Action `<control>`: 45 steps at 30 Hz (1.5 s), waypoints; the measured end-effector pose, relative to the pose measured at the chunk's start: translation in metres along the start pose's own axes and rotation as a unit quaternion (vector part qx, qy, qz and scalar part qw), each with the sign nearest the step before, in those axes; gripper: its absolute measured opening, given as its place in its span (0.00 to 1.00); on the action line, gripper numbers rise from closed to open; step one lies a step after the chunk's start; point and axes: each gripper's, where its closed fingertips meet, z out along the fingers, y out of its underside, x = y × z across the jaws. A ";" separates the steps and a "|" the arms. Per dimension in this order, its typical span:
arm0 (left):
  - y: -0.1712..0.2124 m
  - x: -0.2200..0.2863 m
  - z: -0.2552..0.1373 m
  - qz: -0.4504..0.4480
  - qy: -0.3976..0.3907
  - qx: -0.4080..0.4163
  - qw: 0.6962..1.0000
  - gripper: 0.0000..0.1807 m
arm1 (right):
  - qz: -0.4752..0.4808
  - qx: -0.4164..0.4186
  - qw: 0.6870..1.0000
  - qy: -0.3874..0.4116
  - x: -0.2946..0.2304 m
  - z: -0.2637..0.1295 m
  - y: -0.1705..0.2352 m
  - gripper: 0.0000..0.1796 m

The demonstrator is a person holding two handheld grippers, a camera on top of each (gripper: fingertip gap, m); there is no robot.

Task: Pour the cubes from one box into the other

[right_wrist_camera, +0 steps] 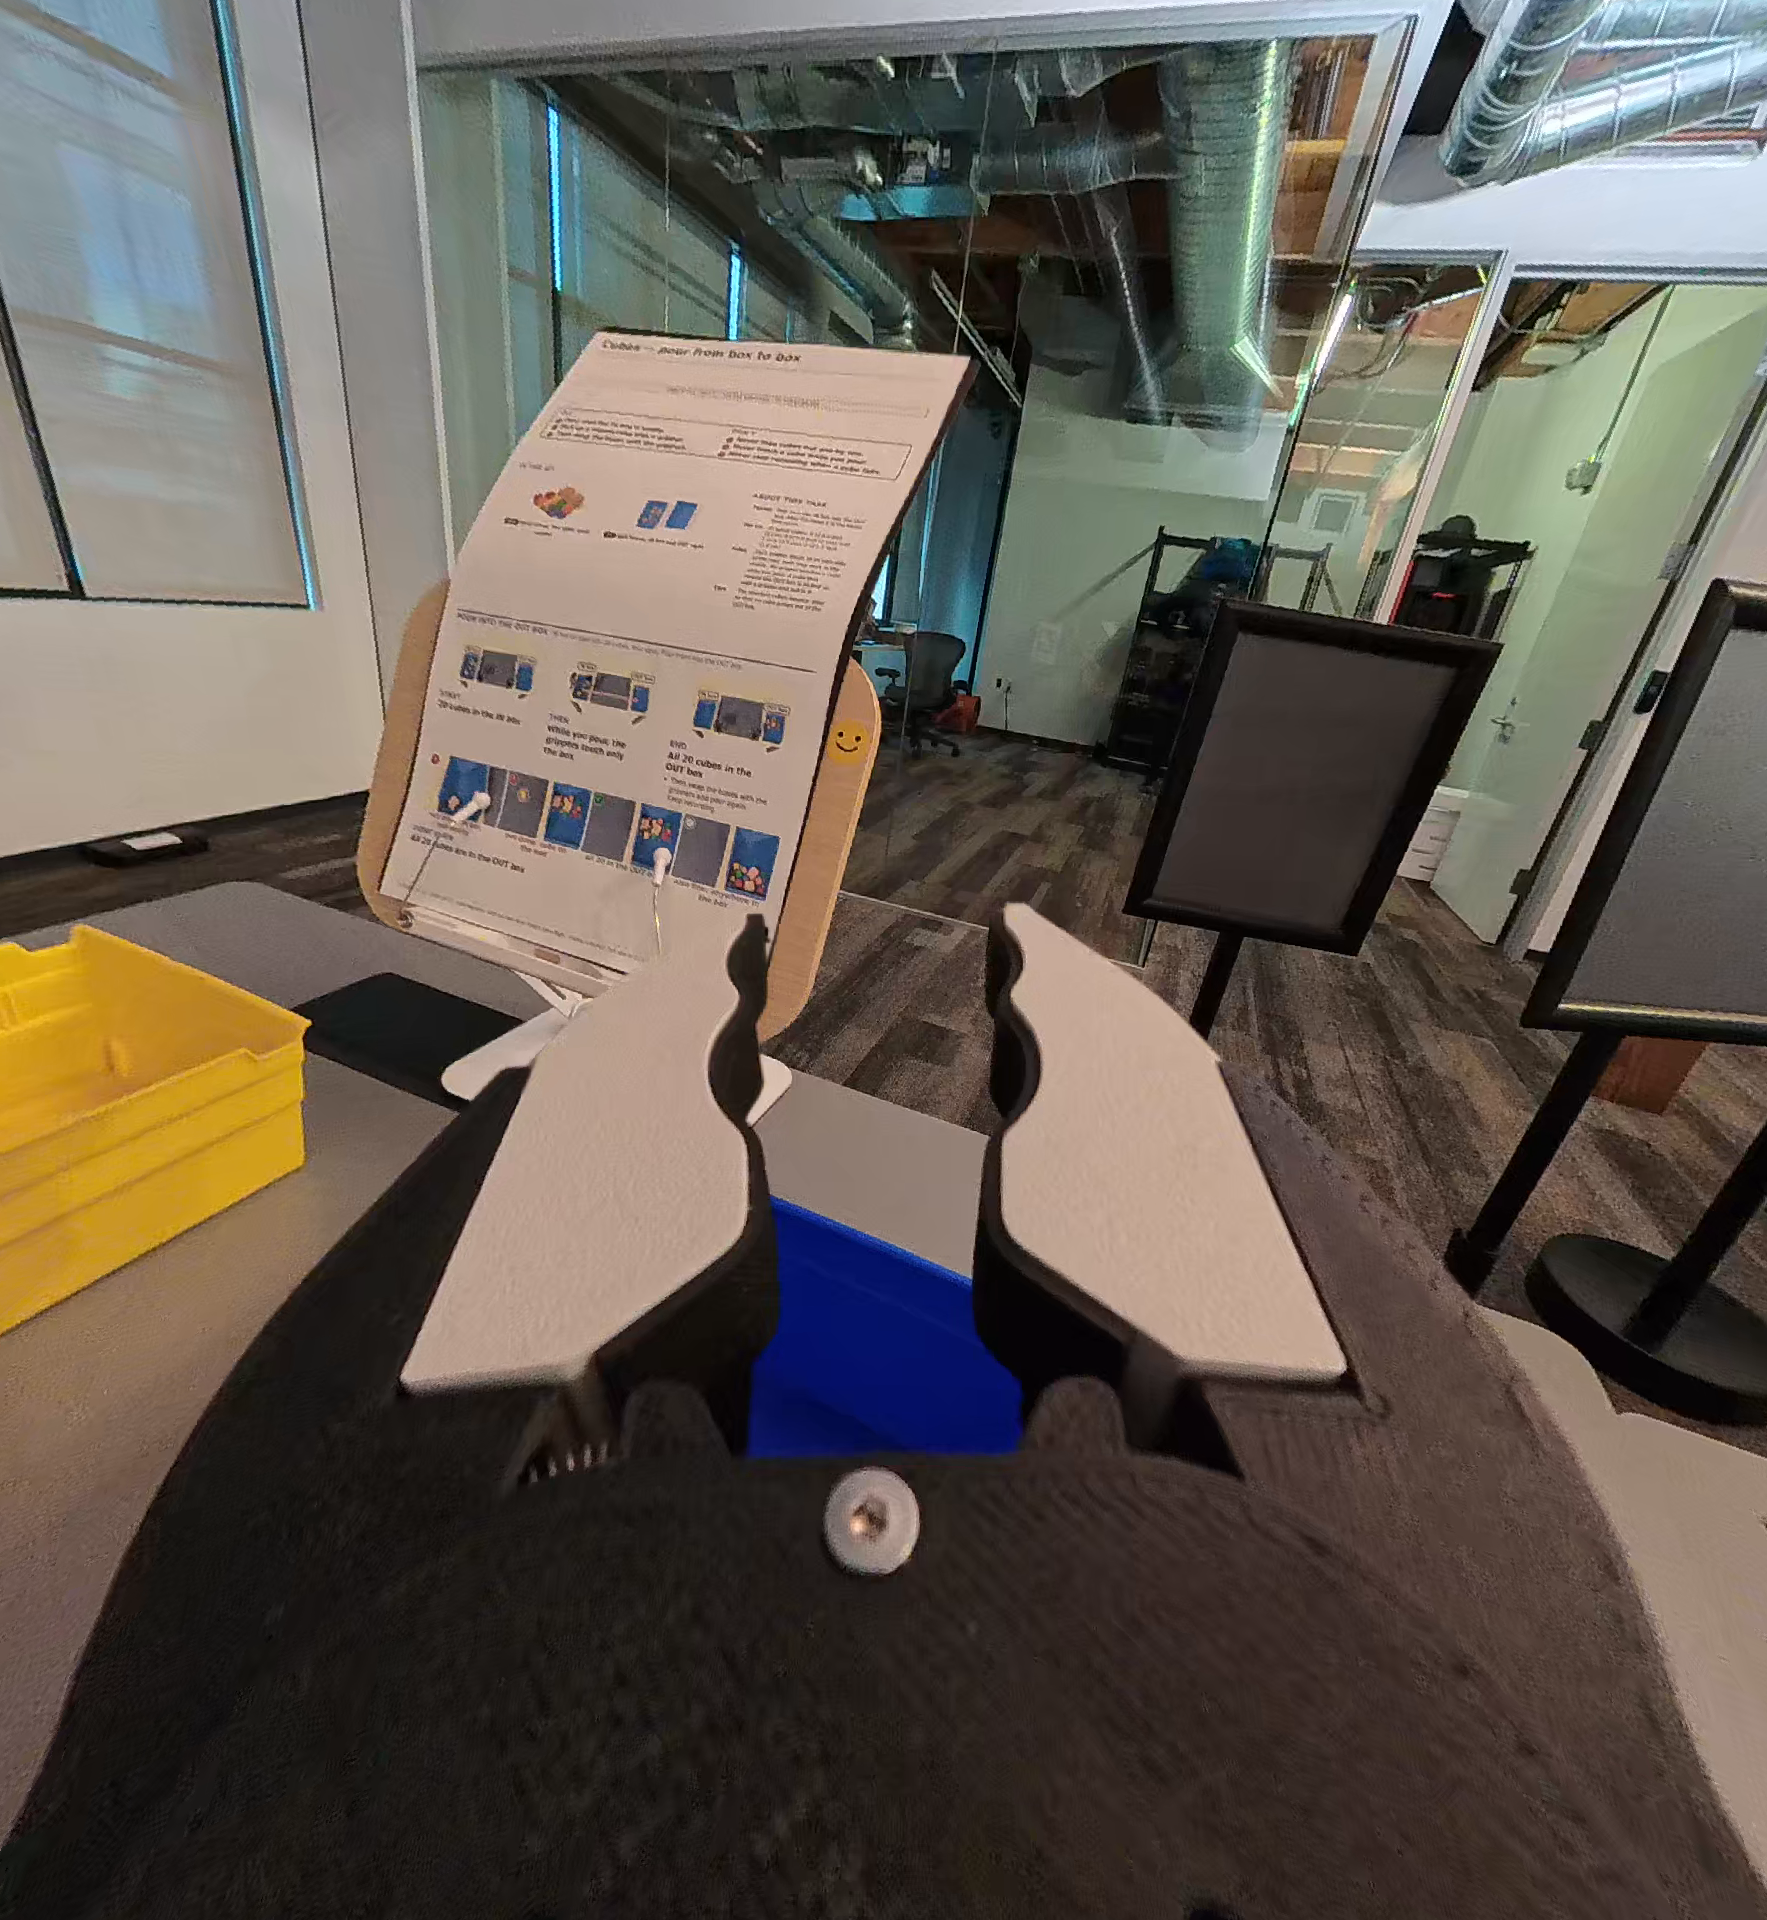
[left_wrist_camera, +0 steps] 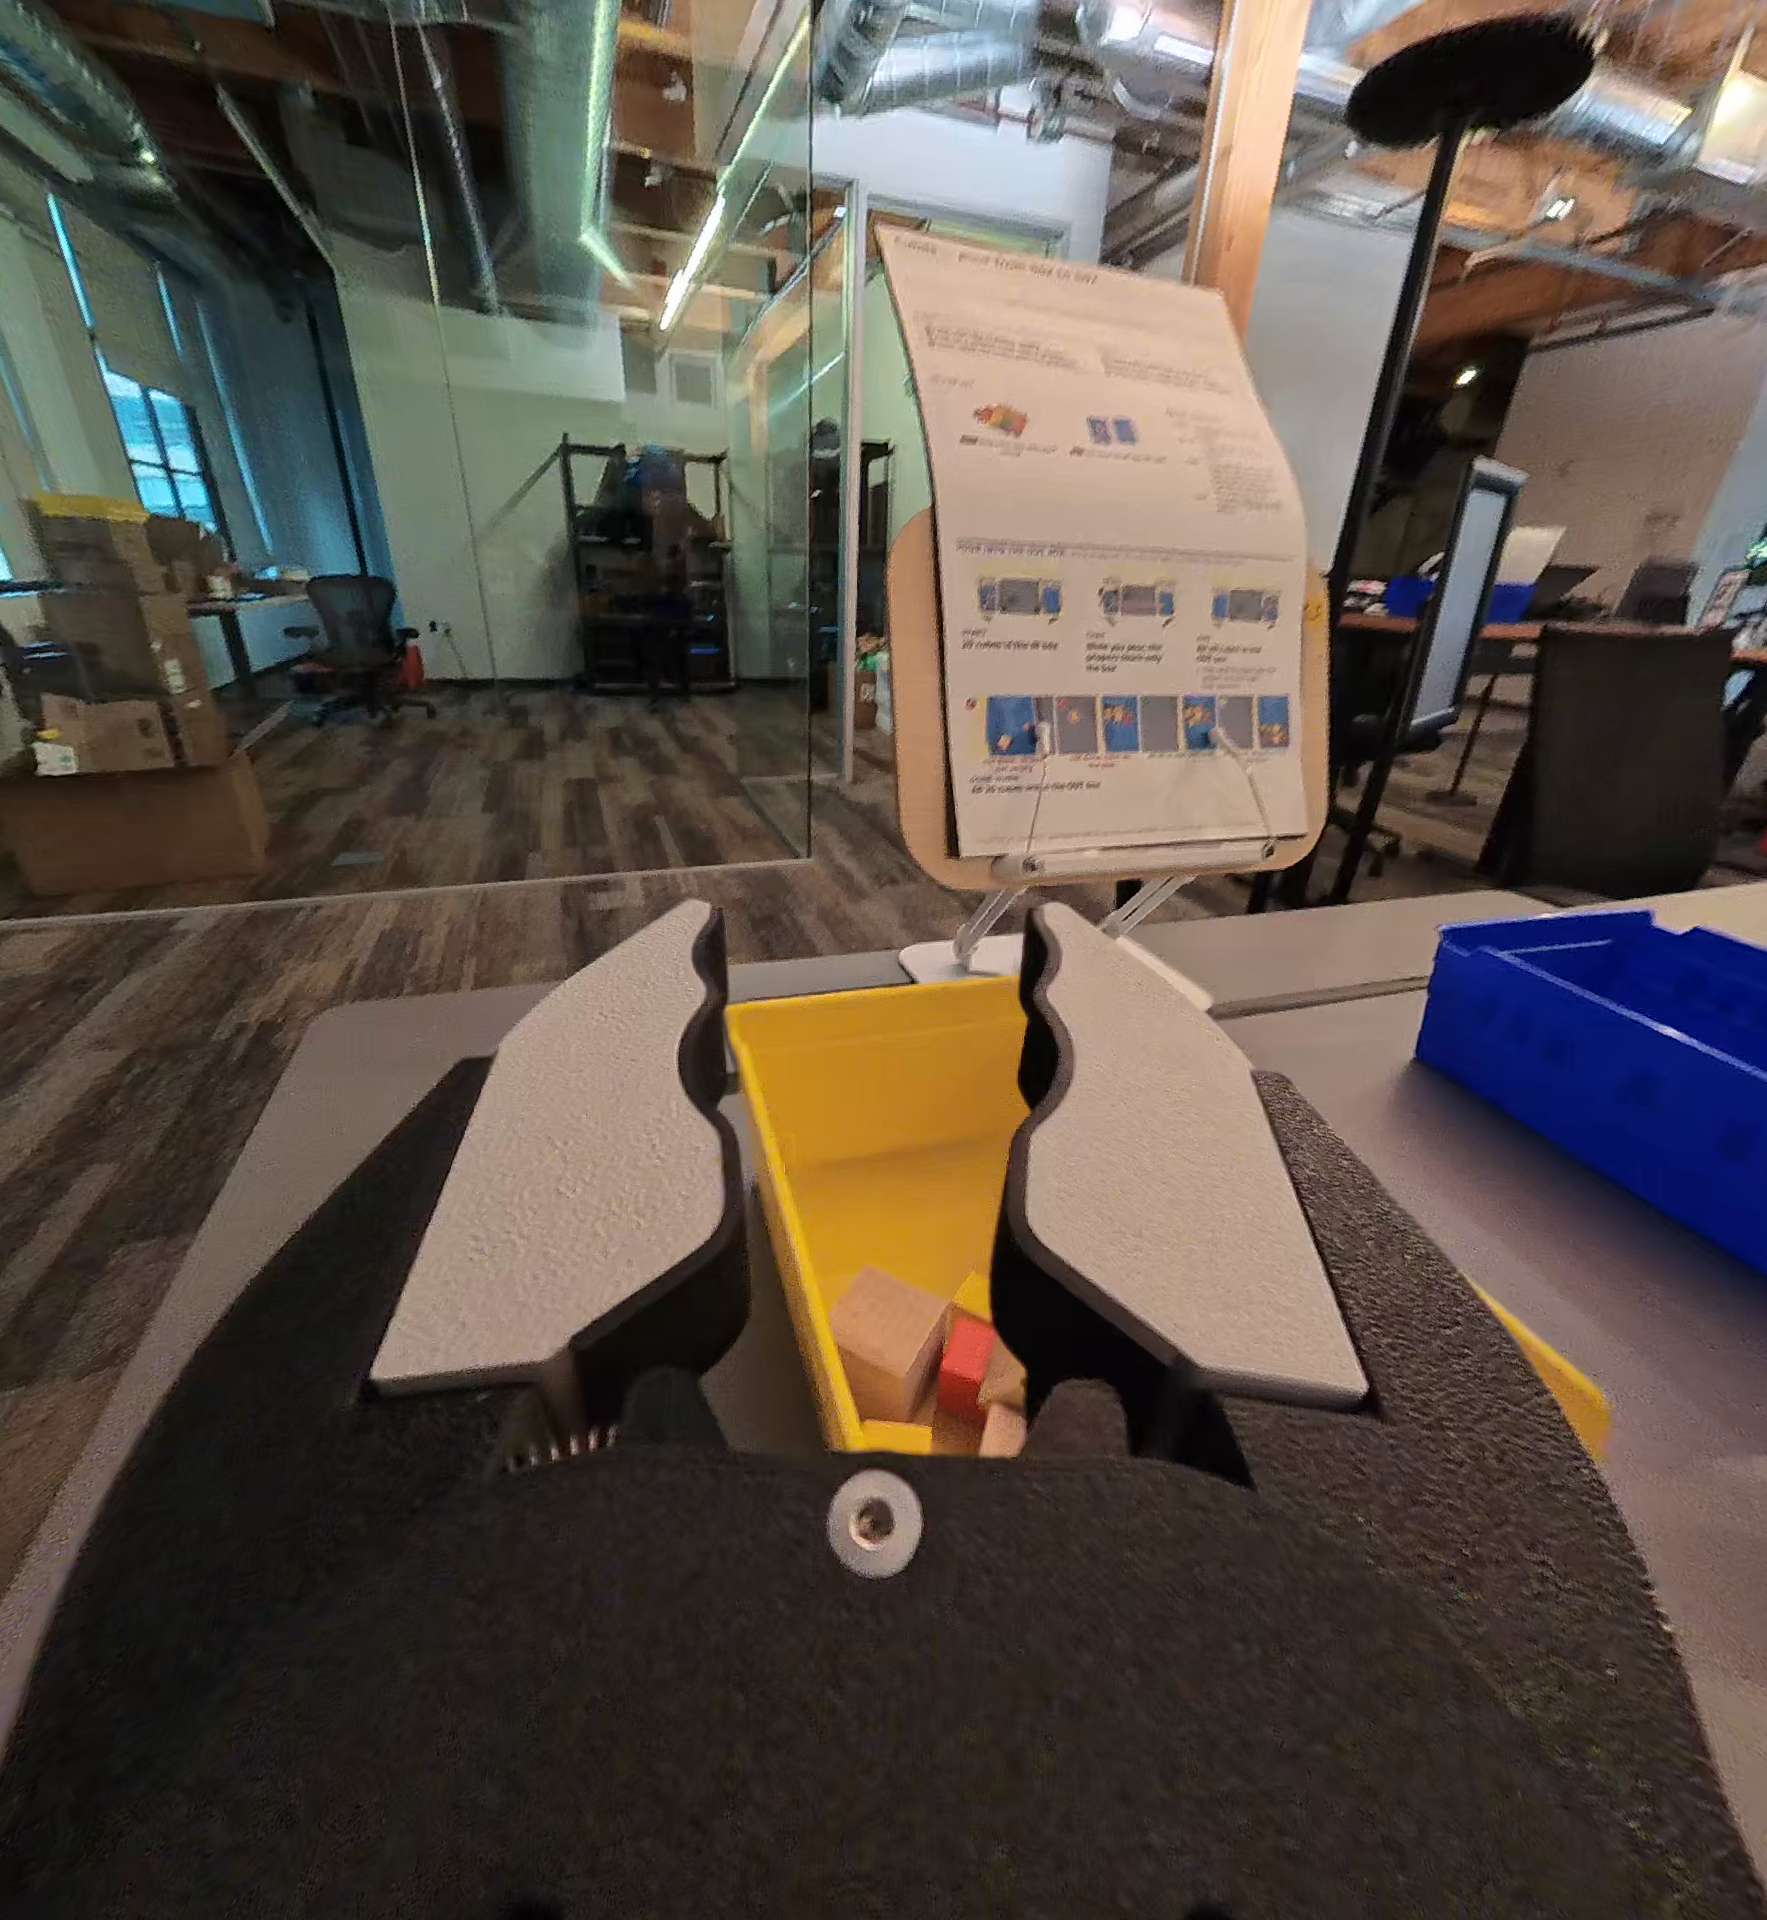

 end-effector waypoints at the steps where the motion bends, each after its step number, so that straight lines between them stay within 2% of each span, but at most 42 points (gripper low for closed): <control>1: -0.001 0.002 0.001 -0.006 0.007 0.007 1.000 0.29 | -0.003 0.004 1.000 0.003 0.000 0.000 -0.001 0.23; 3: -0.004 0.006 0.004 -0.015 0.018 0.015 1.000 0.27 | -0.018 0.011 1.000 0.010 -0.002 -0.002 -0.004 0.20; 5: -0.005 0.014 0.009 -0.032 0.040 0.020 0.998 0.22 | -0.021 -0.004 1.000 -0.002 -0.008 -0.003 -0.003 0.11; 7: -0.007 0.025 0.018 -0.059 0.064 0.028 0.996 0.21 | -0.016 -0.007 1.000 -0.009 -0.012 -0.004 -0.005 0.08; 10: -0.018 0.040 0.036 -0.055 0.089 0.027 0.994 0.21 | -0.027 0.015 0.999 -0.016 -0.018 -0.006 -0.013 0.08; 14: -0.053 0.055 0.054 -0.015 0.104 0.032 0.994 0.21 | -0.023 0.029 0.999 -0.011 -0.019 -0.010 -0.020 0.08; 19: -0.082 0.050 0.075 -0.026 0.099 0.015 0.995 0.18 | -0.017 0.043 0.996 -0.075 -0.036 -0.015 -0.023 0.06; 22: -0.084 0.036 0.079 -0.078 0.099 0.009 0.992 0.17 | 0.041 0.080 0.983 -0.160 -0.056 -0.022 -0.033 0.05; 25: -0.069 0.013 0.079 -0.128 0.075 0.012 0.989 0.16 | 0.087 0.087 0.963 -0.240 -0.077 -0.027 -0.036 0.05; 27: -0.051 -0.002 0.082 -0.138 0.057 -0.017 0.989 0.16 | 0.069 0.055 0.969 -0.231 -0.081 -0.020 -0.025 0.06; 30: -0.018 -0.021 0.082 -0.116 0.018 -0.109 0.987 0.16 | 0.051 0.020 0.974 -0.222 -0.091 -0.010 -0.011 0.06; 33: 0.008 -0.042 0.077 -0.095 -0.027 -0.179 0.979 0.16 | 0.054 -0.021 0.969 -0.240 -0.112 -0.003 -0.001 0.06; 39: 0.046 -0.057 0.072 -0.103 -0.040 -0.263 0.959 0.16 | 0.055 -0.111 0.959 -0.254 -0.171 0.017 0.023 0.06; 41: 0.061 -0.062 0.074 -0.127 -0.045 -0.287 0.948 0.20 | 0.107 -0.110 0.952 -0.264 -0.203 0.032 0.032 0.06; 43: 0.074 -0.071 0.077 -0.148 -0.052 -0.299 0.941 0.22 | 0.179 -0.131 0.926 -0.305 -0.246 0.044 0.050 0.07; 45: 0.084 -0.079 0.080 -0.156 -0.063 -0.308 0.936 0.22 | 0.215 -0.182 0.906 -0.317 -0.279 0.058 0.077 0.15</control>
